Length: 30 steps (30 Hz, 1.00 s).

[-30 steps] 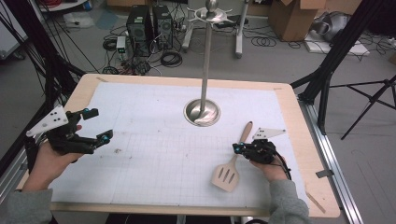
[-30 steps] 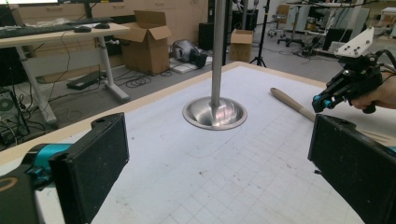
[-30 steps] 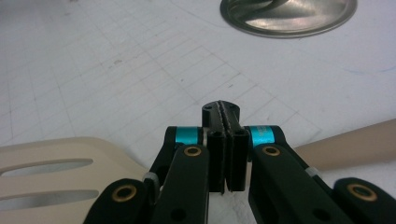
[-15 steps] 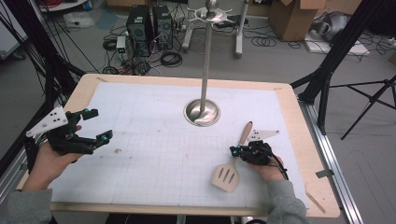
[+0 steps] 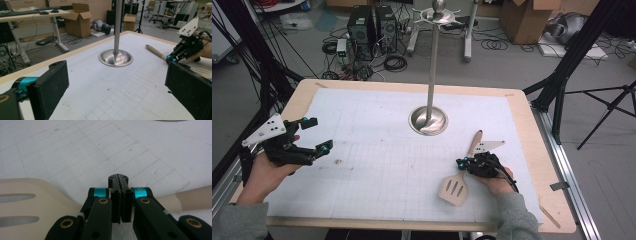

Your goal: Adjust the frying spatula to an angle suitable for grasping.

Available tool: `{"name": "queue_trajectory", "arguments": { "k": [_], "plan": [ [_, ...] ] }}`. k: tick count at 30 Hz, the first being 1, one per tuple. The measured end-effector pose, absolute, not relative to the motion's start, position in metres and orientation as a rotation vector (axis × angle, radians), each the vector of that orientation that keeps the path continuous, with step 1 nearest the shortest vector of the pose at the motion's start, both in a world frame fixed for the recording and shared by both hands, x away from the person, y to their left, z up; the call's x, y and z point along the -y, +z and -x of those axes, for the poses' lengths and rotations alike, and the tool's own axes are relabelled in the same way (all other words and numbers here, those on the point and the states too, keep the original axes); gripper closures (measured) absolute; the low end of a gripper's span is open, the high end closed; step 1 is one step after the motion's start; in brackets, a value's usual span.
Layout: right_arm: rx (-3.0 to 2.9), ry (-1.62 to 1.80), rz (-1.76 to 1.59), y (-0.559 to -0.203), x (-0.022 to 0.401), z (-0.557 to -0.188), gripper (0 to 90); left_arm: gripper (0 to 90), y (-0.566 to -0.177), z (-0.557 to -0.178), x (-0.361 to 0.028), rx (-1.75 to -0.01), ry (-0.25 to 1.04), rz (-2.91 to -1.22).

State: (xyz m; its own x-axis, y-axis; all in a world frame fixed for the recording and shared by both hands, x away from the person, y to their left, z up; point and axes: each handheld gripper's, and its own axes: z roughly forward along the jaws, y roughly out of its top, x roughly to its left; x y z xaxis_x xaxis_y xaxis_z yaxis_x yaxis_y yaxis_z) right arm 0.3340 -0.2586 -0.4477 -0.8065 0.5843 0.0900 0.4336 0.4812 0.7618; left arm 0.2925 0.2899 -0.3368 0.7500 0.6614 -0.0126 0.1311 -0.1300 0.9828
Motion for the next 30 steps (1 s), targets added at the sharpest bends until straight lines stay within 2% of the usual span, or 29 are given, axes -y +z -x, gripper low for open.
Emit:
{"name": "queue_trajectory", "arguments": {
  "k": [30],
  "plan": [
    [-2.556,1.280,-0.874,-0.447,0.288,-0.315,90.0,5.6,-0.339,-0.292,-0.295,-0.655,0.505,-1.662]
  ]
}}
